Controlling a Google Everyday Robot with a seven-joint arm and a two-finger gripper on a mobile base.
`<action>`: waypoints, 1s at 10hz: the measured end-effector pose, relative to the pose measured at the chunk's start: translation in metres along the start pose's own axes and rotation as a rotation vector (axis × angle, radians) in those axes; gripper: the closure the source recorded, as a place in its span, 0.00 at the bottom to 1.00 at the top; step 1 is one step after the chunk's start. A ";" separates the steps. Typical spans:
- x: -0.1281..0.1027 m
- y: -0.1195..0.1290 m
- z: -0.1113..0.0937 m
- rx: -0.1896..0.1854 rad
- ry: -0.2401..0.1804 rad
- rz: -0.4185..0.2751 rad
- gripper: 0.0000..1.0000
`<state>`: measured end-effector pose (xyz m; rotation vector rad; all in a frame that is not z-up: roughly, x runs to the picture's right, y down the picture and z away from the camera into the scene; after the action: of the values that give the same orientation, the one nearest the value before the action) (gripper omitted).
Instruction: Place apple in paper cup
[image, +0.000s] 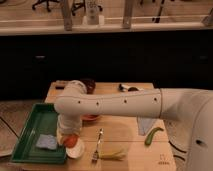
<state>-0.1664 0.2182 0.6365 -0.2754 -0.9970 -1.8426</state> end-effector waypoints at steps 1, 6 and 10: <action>0.000 -0.001 0.001 0.005 -0.018 0.004 0.20; -0.002 0.001 -0.003 0.007 -0.087 0.020 0.20; -0.002 0.002 -0.005 0.006 -0.091 0.009 0.20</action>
<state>-0.1633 0.2155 0.6334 -0.3620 -1.0620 -1.8322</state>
